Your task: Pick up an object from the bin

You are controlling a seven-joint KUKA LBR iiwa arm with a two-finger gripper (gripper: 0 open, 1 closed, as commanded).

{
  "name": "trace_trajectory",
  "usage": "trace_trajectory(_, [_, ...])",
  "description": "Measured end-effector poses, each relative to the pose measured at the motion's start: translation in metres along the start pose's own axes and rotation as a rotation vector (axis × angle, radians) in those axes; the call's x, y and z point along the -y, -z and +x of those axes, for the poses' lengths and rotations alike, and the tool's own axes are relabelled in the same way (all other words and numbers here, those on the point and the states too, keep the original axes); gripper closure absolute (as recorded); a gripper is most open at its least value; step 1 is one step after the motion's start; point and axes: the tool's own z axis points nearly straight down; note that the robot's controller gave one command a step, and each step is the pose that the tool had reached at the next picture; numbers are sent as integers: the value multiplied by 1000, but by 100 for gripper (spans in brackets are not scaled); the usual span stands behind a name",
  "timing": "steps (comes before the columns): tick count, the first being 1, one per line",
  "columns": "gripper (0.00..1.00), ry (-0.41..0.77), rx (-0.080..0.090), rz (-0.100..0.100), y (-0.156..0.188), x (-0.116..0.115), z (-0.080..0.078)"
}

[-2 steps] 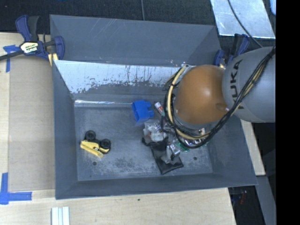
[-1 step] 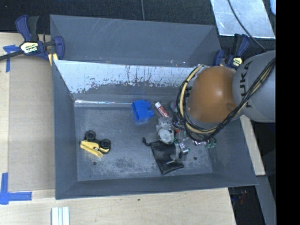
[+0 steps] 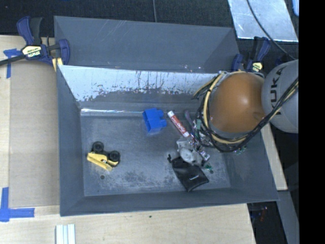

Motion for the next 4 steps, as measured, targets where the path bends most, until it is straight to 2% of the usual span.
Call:
trace_trajectory(1, [100,-2,0,0,1,0,0])
trace_trajectory(2, [100,-2,-9,-8,28,-3,2])
trace_trajectory(3, [100,-4,-4,-4,68,-2,0])
trace_trajectory(4, [100,-6,1,0,90,-1,-1])
